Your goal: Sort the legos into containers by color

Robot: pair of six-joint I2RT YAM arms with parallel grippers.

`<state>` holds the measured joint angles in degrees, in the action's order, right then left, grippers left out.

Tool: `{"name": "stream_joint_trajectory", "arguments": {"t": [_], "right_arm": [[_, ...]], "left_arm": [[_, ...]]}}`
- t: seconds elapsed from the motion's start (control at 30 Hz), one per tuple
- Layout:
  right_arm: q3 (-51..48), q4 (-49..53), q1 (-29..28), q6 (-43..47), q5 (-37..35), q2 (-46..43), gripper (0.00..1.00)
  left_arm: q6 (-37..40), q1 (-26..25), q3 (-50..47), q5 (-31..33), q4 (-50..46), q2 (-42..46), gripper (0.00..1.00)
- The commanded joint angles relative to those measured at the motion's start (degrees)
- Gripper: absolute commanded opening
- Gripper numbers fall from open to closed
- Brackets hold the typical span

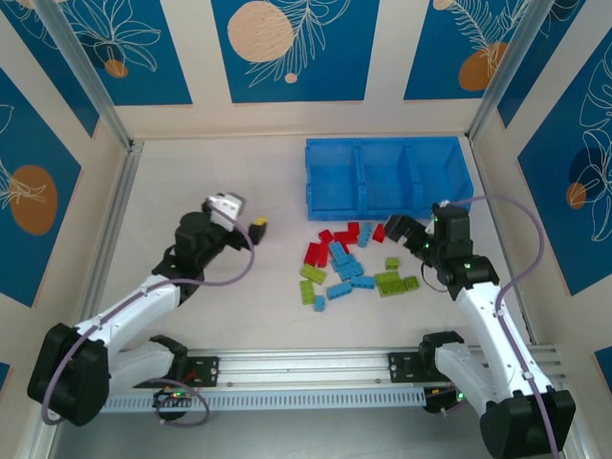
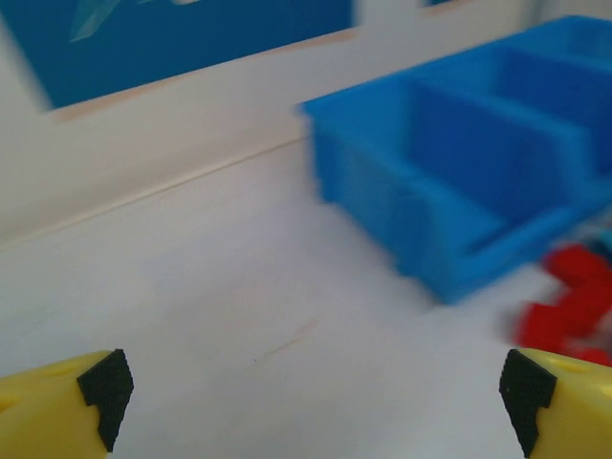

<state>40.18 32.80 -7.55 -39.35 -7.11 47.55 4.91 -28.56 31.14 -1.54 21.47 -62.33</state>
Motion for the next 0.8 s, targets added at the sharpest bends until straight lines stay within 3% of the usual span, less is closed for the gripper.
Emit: {"name": "stream_joint_trajectory", "arguments": {"t": [0.0,0.23,0.43,0.6,0.77], "right_arm": [[-1.17,16.82,-3.0,-5.14,-0.44,-0.76,0.99],[-4.95,15.33,-12.42,-12.07,-4.16,5.31,0.99],[-3.02,15.09,-13.36,-17.44,-9.81,14.82,0.99],[-0.6,20.41,-14.19,-35.49,-11.45,21.42,0.95],[-0.54,15.59,-14.2,-36.96,-11.05,26.14,0.94]], "left_arm": [[4.42,-7.04,0.35,-1.92,-6.97,-0.97,1.0],[8.84,-10.46,-4.27,-5.01,-1.32,-2.49,1.0],[9.25,-10.86,-4.88,-3.57,0.03,-3.96,1.0],[8.97,-10.9,-4.2,-3.2,-0.56,-5.48,1.0],[8.89,-10.98,-4.2,-3.33,0.07,-6.23,1.0]]}}
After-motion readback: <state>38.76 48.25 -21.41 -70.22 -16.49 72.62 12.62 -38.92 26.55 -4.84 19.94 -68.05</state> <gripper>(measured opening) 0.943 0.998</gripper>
